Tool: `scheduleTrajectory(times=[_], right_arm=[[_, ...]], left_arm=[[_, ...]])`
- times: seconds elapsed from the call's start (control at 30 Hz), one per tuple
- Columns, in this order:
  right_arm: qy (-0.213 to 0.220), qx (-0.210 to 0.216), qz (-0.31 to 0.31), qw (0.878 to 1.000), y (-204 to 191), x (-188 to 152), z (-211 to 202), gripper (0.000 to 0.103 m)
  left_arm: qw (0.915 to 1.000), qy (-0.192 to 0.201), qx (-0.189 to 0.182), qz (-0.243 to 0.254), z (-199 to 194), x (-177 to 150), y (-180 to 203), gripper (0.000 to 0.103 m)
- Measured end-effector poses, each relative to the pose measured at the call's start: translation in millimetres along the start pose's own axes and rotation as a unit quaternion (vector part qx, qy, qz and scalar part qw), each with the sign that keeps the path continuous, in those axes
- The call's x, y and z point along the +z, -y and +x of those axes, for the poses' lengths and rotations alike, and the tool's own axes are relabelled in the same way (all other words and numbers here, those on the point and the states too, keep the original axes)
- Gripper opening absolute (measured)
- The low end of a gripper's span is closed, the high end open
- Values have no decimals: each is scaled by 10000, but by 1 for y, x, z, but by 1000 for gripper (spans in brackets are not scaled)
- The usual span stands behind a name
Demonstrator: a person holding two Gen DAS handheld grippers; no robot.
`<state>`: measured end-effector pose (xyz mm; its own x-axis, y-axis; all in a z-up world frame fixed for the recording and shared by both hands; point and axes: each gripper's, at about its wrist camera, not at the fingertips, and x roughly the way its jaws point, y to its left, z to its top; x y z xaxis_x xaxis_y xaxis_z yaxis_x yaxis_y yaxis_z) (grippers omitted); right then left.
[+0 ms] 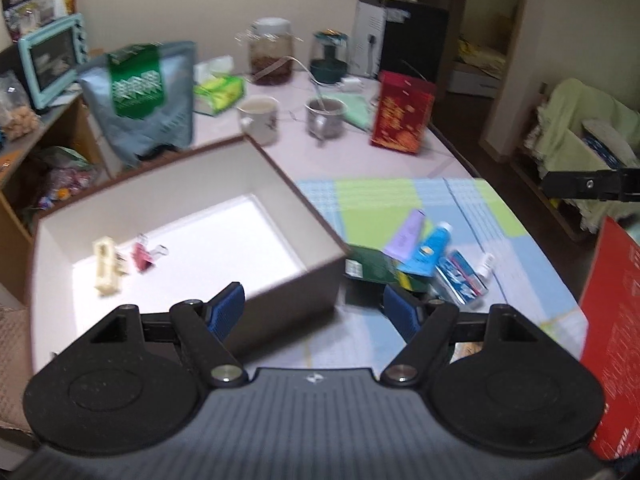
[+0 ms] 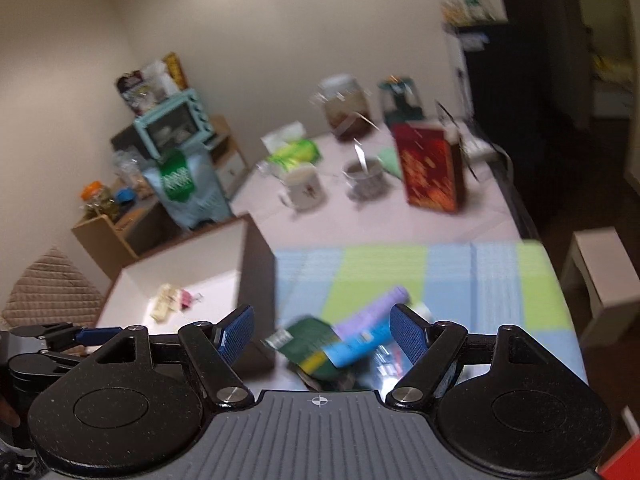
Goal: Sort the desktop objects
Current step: 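Withdraw both tools from the box back over the table items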
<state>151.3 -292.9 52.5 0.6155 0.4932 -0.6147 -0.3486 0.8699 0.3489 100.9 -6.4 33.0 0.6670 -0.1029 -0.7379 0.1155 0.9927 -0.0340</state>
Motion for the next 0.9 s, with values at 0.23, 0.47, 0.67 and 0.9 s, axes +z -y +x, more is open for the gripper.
scheduleTrajectory(times=[0.23, 0.47, 0.67, 0.9], right_arm=[[-519, -279, 334, 9977, 36, -32, -3, 77], [-814, -358, 354, 9954, 52, -54, -7, 77], [-956, -458, 319, 9939, 67, -63, -8, 77], [-1202, -578, 313, 9906, 91, -72, -8, 77]], left_arm=[[9991, -286, -233, 222, 18, -22, 29, 74], [9972, -458, -441, 383, 34, -31, 53, 73], [9940, -614, -599, 679, 50, -39, 79, 73], [9884, -873, -805, 952, 76, -52, 112, 73]])
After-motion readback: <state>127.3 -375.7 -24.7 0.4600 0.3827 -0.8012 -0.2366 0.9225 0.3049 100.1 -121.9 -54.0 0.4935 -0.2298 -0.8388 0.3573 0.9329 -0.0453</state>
